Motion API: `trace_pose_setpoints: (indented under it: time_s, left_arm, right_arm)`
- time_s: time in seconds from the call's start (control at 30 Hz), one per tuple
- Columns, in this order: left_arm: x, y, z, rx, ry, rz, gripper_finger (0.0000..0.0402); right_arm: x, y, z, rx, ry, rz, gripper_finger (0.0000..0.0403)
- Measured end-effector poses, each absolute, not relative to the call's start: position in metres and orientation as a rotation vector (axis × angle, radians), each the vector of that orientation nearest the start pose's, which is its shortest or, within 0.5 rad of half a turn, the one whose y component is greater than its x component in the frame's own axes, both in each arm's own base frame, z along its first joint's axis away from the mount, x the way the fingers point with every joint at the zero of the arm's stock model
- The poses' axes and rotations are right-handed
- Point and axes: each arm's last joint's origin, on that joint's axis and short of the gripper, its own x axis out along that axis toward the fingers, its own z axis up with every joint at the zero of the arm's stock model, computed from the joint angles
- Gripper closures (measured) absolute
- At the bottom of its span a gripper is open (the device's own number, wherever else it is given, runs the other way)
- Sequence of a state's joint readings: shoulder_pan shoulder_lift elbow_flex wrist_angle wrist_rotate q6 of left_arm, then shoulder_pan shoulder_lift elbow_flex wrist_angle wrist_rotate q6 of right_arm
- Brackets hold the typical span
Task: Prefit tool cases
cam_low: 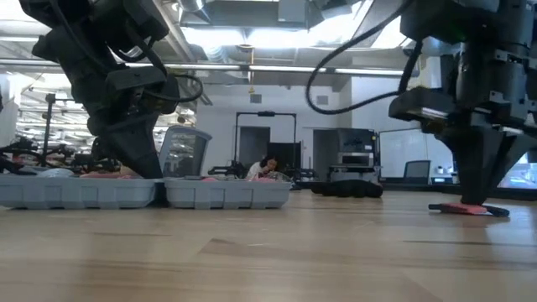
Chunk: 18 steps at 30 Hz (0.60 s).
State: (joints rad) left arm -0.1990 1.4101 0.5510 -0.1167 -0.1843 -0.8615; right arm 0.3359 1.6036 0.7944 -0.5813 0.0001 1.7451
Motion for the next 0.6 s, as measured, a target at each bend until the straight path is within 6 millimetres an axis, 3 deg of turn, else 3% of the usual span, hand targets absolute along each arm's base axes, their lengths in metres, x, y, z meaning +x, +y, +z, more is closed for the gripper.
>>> trace_pose_setpoints:
  time_s: [0.27, 0.47, 0.6]
  left_arm:
    - [0.233, -0.047, 0.138, -0.634, 0.888, 0.391, 0.0401]
    - [0.233, -0.047, 0.138, -0.676, 0.878, 0.405, 0.0401]
    - [0.236, -0.048, 0.14, -0.712, 0.844, 0.396, 0.0401]
  right_arm:
    - [0.256, 0.06, 0.138, 0.542, 1.349, -0.344, 0.0403]
    - [0.275, 0.041, 0.147, 0.072, 1.259, 0.033, 0.0403]
    - [0.283, 0.037, 0.155, -0.084, 1.214, 0.256, 0.0403]
